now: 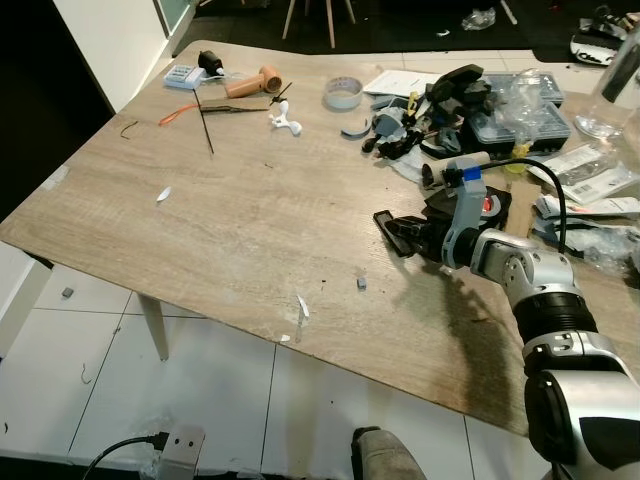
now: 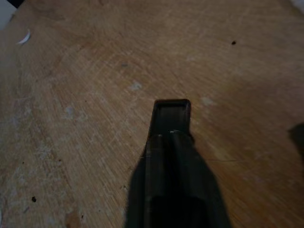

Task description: Picking trash to rubbish bin

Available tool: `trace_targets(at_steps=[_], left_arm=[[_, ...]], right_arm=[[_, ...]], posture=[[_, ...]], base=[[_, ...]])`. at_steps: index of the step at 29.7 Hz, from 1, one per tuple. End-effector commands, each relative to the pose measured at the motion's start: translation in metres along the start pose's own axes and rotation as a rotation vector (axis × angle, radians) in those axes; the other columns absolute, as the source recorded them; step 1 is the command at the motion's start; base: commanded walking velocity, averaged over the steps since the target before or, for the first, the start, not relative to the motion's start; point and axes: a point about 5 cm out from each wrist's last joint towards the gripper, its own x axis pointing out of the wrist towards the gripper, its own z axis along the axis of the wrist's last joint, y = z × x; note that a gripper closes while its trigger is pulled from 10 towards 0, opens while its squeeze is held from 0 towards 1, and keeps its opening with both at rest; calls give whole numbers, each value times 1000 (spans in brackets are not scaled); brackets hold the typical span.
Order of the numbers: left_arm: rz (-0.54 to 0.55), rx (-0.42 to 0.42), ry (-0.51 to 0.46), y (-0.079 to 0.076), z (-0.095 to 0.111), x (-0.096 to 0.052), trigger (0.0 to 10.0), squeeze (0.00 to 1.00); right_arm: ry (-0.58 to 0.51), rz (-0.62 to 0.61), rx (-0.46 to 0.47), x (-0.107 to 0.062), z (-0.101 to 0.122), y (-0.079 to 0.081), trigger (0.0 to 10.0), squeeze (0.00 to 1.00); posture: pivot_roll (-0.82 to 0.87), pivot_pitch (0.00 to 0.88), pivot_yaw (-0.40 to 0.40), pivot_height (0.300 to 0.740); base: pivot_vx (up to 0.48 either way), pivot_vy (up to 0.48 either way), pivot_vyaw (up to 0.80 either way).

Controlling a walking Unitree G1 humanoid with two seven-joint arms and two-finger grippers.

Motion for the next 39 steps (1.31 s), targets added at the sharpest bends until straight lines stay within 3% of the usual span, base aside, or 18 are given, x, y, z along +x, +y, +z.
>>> trace_targets(at_steps=[1,5,10,16,25,26,27,28,32,33,34,37,39], left_arm=[[-2,9,61,3,-15,-4,10000,0],[-2,6,57,3,-13,-3,10000,0],[-1,-10,46,1,-6,-1,10000,0],[16,-46,40,0,-1,1,10000,0],[35,-74,44,2,1,2,10000,0],[39,-77,46,2,1,2,10000,0],[41,-78,47,2,1,2,10000,0],[43,-82,47,2,2,2,10000,0],[45,-87,48,2,2,2,10000,0],[45,-87,49,2,1,2,10000,0],[44,-87,50,1,1,2,10000,0],[43,-85,54,1,0,2,10000,0],[43,-85,56,1,0,2,10000,0]], right_arm=[[35,19,49,1,-12,2,0,0],[-50,91,3,0,-1,10,0,0],[-210,267,-80,-8,21,33,0,0],[-371,498,-97,-21,39,61,0,0],[-392,746,-105,-31,31,94,0,0],[-354,732,-126,-25,25,97,1451,0],[-327,716,-142,-21,20,98,1451,0],[-321,657,-150,-15,20,95,10000,0],[-398,188,-150,4,42,53,10000,0],[-400,66,-130,5,47,41,10000,886],[-366,-17,-165,5,48,33,10000,1000],[-217,-172,-322,2,40,22,10000,1000],[-148,-226,-357,1,36,17,10000,1000]], posture=[[-74,147,94,740],[-75,141,90,740],[-80,120,81,740],[-83,104,73,740],[-83,87,68,740],[-81,84,65,740],[-78,81,63,740],[-75,80,61,740],[-74,80,60,740],[-74,80,60,740],[-77,80,61,740],[-74,80,62,740],[-74,80,62,740]], base=[[0,0,0],[0,0,0],[0,0,0],[0,0,0],[0,0,0],[0,0,0],[0,0,0],[0,0,0],[0,0,0],[0,0,0],[0,0,0],[0,0,0],[0,0,0]])
